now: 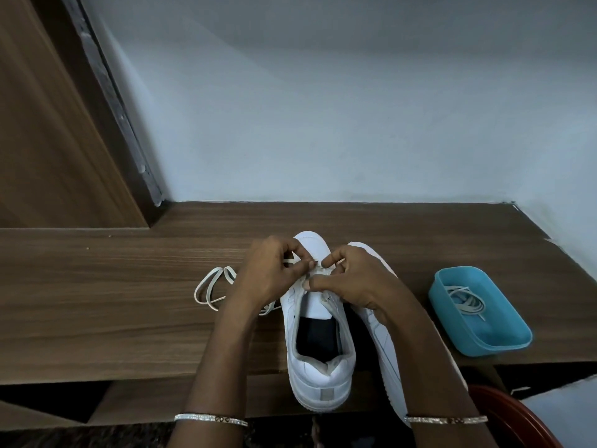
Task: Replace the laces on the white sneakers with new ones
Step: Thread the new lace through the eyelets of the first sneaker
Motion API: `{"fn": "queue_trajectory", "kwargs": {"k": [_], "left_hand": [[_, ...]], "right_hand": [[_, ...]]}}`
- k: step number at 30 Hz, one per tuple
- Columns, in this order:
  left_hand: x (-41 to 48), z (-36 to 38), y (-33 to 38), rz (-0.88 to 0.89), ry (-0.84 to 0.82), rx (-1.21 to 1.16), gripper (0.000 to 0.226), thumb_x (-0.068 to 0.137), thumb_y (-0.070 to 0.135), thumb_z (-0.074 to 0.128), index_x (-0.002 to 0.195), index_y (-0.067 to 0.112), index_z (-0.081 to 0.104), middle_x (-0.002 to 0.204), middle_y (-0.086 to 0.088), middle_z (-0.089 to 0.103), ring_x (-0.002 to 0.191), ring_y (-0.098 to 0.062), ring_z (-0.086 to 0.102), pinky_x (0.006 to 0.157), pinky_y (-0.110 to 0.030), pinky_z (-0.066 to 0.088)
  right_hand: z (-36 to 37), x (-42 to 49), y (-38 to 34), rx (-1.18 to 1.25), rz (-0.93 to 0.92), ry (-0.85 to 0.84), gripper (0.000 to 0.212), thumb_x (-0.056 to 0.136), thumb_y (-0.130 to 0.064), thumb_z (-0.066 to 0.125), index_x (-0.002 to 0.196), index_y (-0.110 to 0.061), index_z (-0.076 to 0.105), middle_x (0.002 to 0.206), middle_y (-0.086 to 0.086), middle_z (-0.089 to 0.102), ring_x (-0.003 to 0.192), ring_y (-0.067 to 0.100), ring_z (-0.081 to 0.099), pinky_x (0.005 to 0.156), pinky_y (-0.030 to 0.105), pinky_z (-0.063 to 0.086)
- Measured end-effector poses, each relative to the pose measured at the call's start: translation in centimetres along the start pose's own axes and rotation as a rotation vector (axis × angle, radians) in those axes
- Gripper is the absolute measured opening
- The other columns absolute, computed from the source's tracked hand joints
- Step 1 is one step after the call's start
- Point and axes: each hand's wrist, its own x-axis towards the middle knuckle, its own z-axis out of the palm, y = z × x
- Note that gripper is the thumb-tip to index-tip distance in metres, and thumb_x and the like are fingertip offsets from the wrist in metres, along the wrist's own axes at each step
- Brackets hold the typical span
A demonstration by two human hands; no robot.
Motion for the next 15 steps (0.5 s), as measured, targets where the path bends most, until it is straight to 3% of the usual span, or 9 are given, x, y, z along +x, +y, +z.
{"fn": "queue_trajectory", "kwargs": {"k": [2,5,11,15], "left_hand": [[0.0,0.3,0.1,0.002,-0.019,0.02,0.005,0.08,0.027,0.079,0.076,0.026,0.077,0.066,0.022,0.068,0.056,0.003,0.055,0.055,-0.018,0.037],[0.2,0.6,-0.1,-0.024,-0.026,0.077,0.007,0.081,0.03,0.078,0.076,0.027,0.076,0.08,0.015,0.074,0.067,0.001,0.062,0.064,-0.028,0.05],[0.3,0.9,0.1,-0.079,-0.004,0.221,0.014,0.086,0.039,0.07,0.078,0.028,0.07,0.07,0.013,0.065,0.067,-0.005,0.061,0.059,-0.028,0.046],[0.3,0.7,-0.1,-0.088,-0.017,0.21,0.016,0.087,0.04,0.068,0.078,0.027,0.069,0.073,0.012,0.067,0.068,-0.006,0.062,0.062,-0.033,0.052]], "right_hand": [[-0.2,0.0,0.0,0.011,0.01,-0.002,0.055,0.055,-0.046,0.088,0.099,-0.029,0.06,0.094,-0.002,0.065,0.085,0.015,0.063,0.07,0.033,0.053],[-0.6,0.0,0.3,0.01,0.027,-0.022,0.055,0.054,-0.042,0.088,0.098,-0.027,0.06,0.096,0.001,0.067,0.087,0.018,0.064,0.081,0.04,0.057],[-0.7,-0.4,0.2,-0.02,0.036,-0.073,0.057,0.06,-0.032,0.089,0.108,-0.026,0.059,0.098,-0.002,0.063,0.086,0.013,0.06,0.081,0.036,0.056],[-0.2,-0.9,-0.3,-0.216,0.016,-0.092,0.066,0.062,-0.035,0.087,0.118,-0.023,0.055,0.106,-0.005,0.059,0.096,0.011,0.058,0.082,0.032,0.055]]}}
